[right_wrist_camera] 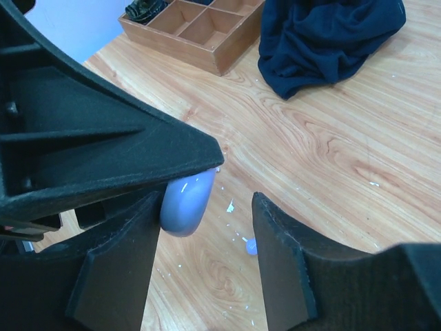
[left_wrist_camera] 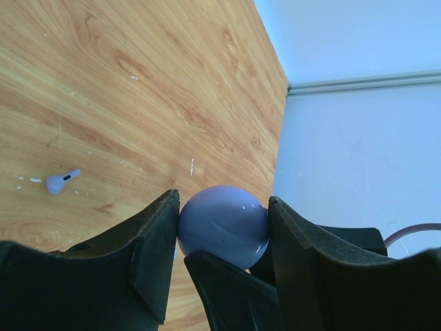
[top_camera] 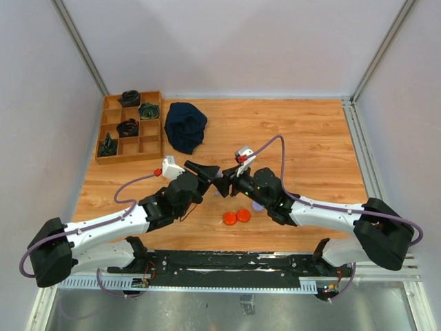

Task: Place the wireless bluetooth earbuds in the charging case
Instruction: Pick up the charging case at the center of the board, then open the charging case.

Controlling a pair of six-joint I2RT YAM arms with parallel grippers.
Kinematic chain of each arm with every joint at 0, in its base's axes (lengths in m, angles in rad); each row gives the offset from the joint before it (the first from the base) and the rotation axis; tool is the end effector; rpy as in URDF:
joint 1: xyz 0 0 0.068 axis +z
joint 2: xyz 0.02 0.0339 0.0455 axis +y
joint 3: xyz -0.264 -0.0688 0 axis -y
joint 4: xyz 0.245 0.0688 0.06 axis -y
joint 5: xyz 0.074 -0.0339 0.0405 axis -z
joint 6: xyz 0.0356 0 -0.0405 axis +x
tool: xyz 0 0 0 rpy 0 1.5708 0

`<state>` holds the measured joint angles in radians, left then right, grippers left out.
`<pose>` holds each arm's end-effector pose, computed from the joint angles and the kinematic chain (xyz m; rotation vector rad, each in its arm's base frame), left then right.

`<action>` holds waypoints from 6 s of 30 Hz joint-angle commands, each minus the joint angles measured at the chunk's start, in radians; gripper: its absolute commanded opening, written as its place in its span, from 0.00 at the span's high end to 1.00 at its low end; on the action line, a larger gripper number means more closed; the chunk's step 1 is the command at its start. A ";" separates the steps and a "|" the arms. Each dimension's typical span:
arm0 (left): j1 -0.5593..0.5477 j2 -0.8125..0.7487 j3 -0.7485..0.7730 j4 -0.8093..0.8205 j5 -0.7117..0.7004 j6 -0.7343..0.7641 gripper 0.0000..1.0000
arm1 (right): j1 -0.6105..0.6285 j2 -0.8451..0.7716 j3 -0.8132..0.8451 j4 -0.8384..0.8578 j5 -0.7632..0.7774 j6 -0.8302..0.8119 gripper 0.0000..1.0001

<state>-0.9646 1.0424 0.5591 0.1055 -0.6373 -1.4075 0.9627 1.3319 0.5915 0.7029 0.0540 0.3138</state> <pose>0.1468 -0.1746 0.2429 -0.8549 1.8073 -0.9863 0.1663 0.2355 0.2449 -0.4974 1.6168 0.9337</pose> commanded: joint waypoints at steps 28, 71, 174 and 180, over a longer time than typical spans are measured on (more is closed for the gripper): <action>-0.037 -0.051 -0.015 0.080 -0.095 0.056 0.62 | -0.042 -0.021 0.056 -0.027 -0.035 0.060 0.50; -0.030 -0.353 -0.060 0.297 0.387 1.178 0.02 | -0.378 -0.385 -0.076 -0.079 -0.723 -0.091 0.97; 0.137 -0.099 0.213 0.324 1.106 1.495 0.49 | -0.357 -0.522 0.046 -0.346 -1.054 -0.579 0.92; 0.138 -0.123 0.216 0.319 1.091 1.480 0.46 | -0.357 -0.519 0.045 -0.353 -1.054 -0.586 0.92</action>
<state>-0.8333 0.9573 0.7368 0.3622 0.5133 0.0883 0.5957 0.8146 0.6567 0.3531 -0.9642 -0.2661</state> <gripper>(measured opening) 0.527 0.259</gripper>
